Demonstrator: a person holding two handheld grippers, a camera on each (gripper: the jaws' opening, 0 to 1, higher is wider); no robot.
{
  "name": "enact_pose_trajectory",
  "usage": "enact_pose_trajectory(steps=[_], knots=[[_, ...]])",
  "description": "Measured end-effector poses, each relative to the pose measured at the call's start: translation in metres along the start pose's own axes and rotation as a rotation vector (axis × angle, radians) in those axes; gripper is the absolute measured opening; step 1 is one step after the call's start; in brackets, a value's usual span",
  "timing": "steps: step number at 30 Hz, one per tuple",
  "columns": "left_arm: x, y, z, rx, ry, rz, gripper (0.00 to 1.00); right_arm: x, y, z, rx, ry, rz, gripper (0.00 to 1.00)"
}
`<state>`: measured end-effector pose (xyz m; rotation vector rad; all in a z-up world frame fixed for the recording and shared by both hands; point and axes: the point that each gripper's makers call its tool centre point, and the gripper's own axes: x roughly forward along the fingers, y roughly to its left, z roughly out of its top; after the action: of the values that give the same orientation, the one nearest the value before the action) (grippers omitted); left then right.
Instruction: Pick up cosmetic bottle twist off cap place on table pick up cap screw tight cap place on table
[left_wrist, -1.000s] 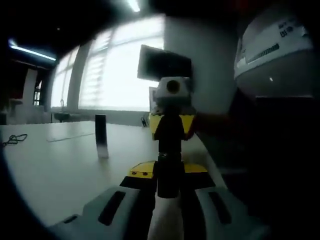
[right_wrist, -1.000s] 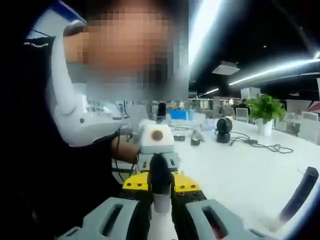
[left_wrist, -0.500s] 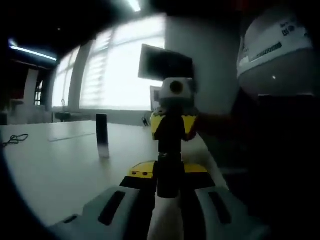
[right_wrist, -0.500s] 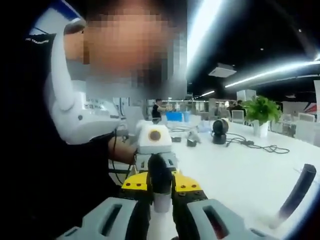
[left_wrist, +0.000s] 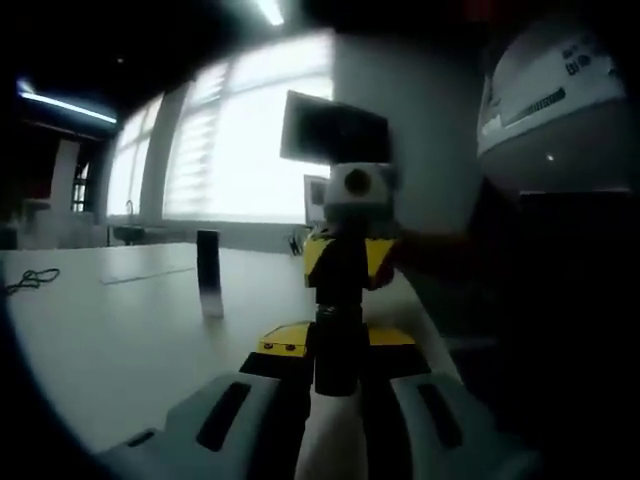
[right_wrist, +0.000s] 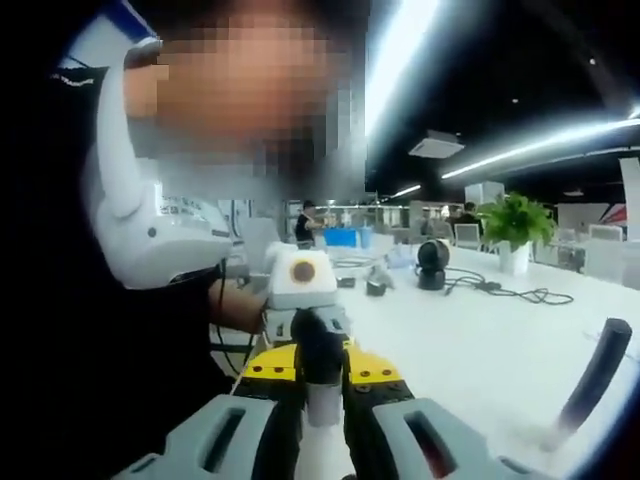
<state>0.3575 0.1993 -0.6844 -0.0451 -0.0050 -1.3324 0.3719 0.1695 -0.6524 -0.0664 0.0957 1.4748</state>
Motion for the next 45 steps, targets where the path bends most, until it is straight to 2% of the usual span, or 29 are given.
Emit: enact_pose_trajectory(steps=[13,17,23,28,32,37,40,45], knots=[[-0.003,0.022,0.003,0.001,-0.018,0.121,0.08,0.013,-0.016,0.001,0.012,-0.047,-0.190,0.09],[-0.005,0.028,0.004,0.014,-0.020,0.167,0.08,0.047,-0.008,0.003,0.015,-0.052,-0.255,0.09],[-0.006,0.037,0.006,0.037,-0.033,0.238,0.08,0.065,-0.008,0.006,0.028,-0.073,-0.333,0.09],[-0.007,0.040,0.006,0.040,-0.033,0.267,0.08,0.069,-0.010,0.007,0.016,-0.057,-0.401,0.09],[-0.006,0.044,0.008,0.022,-0.048,0.294,0.08,0.065,-0.015,0.009,0.036,-0.078,-0.471,0.09],[-0.005,0.051,0.004,0.043,-0.027,0.344,0.08,0.060,-0.025,0.004,0.066,-0.091,-0.592,0.09],[-0.006,0.053,0.002,0.039,-0.022,0.352,0.08,0.057,-0.028,0.002,0.071,-0.103,-0.657,0.09],[-0.006,0.056,0.000,0.043,-0.011,0.360,0.08,0.051,-0.032,-0.001,0.086,-0.134,-0.815,0.09]])
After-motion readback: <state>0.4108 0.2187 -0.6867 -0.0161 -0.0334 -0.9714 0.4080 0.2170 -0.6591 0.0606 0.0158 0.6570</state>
